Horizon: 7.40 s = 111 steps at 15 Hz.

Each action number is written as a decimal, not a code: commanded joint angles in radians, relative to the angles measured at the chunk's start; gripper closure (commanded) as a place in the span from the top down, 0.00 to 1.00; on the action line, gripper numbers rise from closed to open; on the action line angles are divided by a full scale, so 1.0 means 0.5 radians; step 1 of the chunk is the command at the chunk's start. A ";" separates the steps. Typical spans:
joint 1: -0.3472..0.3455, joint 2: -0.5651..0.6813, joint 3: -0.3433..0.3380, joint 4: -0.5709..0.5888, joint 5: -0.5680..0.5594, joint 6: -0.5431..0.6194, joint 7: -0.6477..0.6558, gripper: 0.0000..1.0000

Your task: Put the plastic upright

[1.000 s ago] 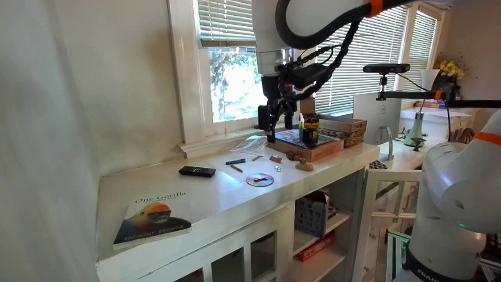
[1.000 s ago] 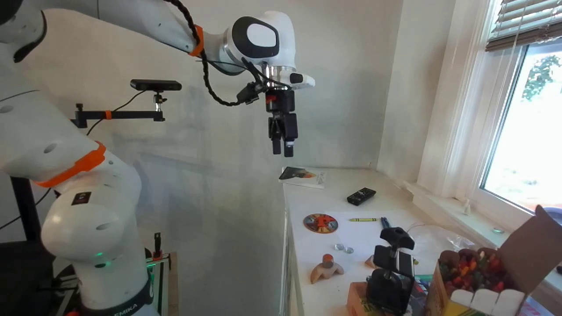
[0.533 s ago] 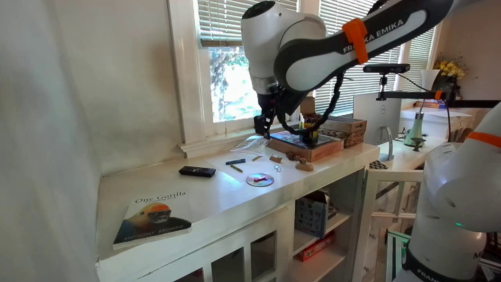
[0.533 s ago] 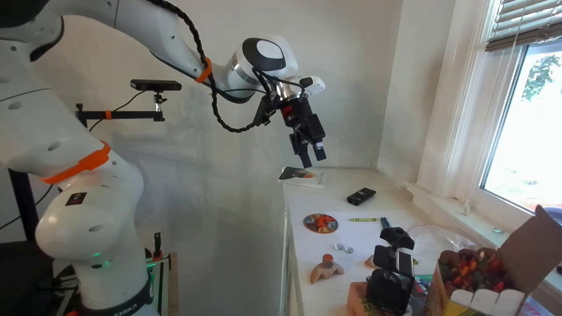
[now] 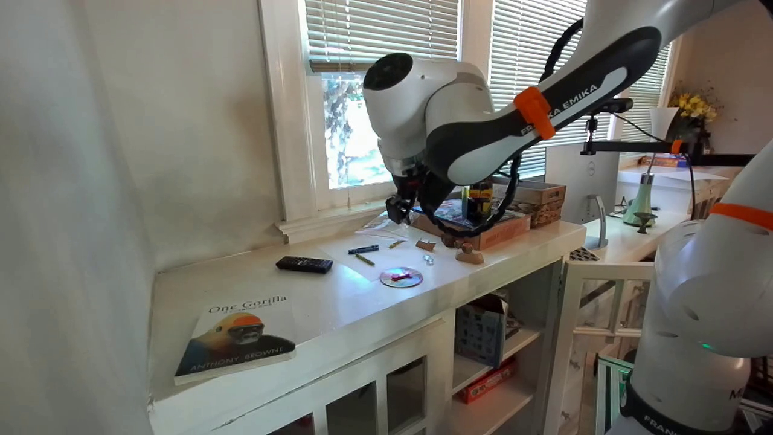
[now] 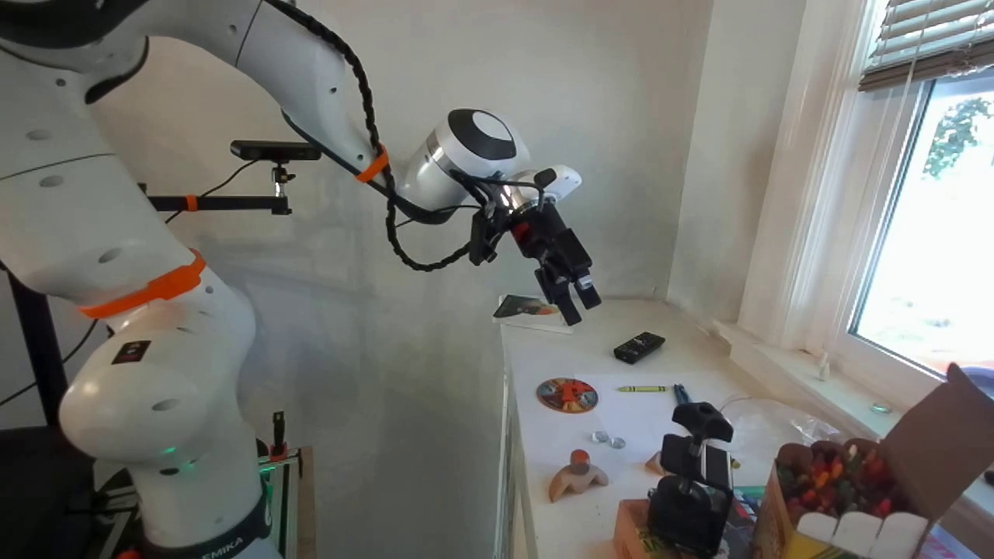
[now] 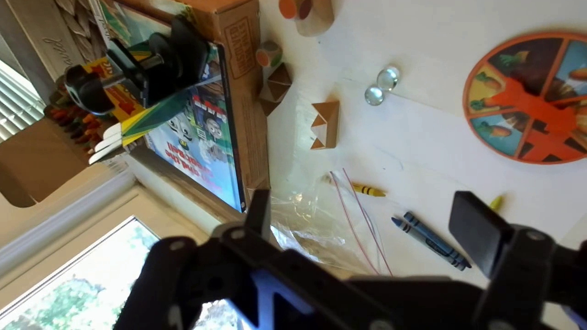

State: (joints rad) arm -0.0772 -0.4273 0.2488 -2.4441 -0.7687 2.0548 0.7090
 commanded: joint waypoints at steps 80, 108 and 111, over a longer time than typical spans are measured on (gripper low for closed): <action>0.093 1.295 -0.540 0.640 -1.079 0.614 0.232 0.00; 0.066 1.283 -0.651 0.831 -1.219 0.409 0.323 0.00; 0.068 1.283 -0.648 0.842 -1.210 0.366 0.345 0.34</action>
State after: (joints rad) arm -0.0455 0.2037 -0.0768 -2.0337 -1.3467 2.2668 0.8457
